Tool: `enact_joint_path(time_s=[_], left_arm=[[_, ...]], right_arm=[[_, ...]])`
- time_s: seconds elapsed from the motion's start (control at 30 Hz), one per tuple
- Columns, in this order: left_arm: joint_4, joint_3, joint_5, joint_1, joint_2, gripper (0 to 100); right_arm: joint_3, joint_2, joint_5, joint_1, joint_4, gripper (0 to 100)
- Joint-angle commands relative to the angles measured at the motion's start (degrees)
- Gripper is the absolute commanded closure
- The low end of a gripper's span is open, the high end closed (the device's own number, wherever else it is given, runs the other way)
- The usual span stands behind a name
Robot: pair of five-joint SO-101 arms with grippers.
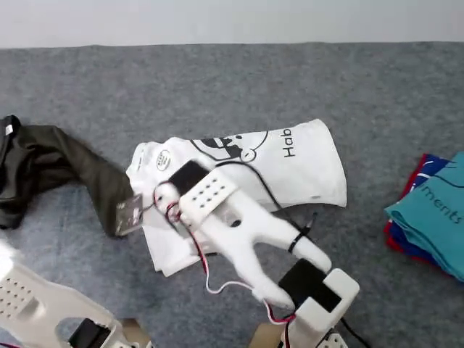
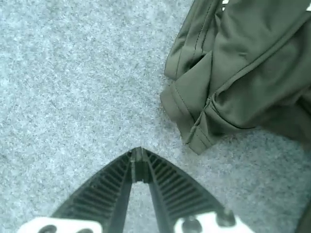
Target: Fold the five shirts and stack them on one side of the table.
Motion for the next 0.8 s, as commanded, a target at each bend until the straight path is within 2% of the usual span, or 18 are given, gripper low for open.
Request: enact_joint_path(time_s=[0.0, 0.27, 0.6, 0.77], left_arm=[[-0.97, -0.57, -0.70, -0.26, -0.62, 100], [-0.97, -0.48, -0.70, -0.26, -0.62, 100], [-0.97, -0.22, -0.70, -0.26, -0.53, 100], [-0.97, -0.31, -0.70, -1.23, -0.62, 100]], right_arm=[[2.46, -3.56, 1.85, -2.95, -4.09, 76.7], [12.40, -3.56, 3.34, -4.79, -14.73, 76.5], [21.19, -3.47, 3.34, -3.38, -29.14, 76.8], [22.95, -2.86, 3.34, -3.12, -31.96, 86.7]])
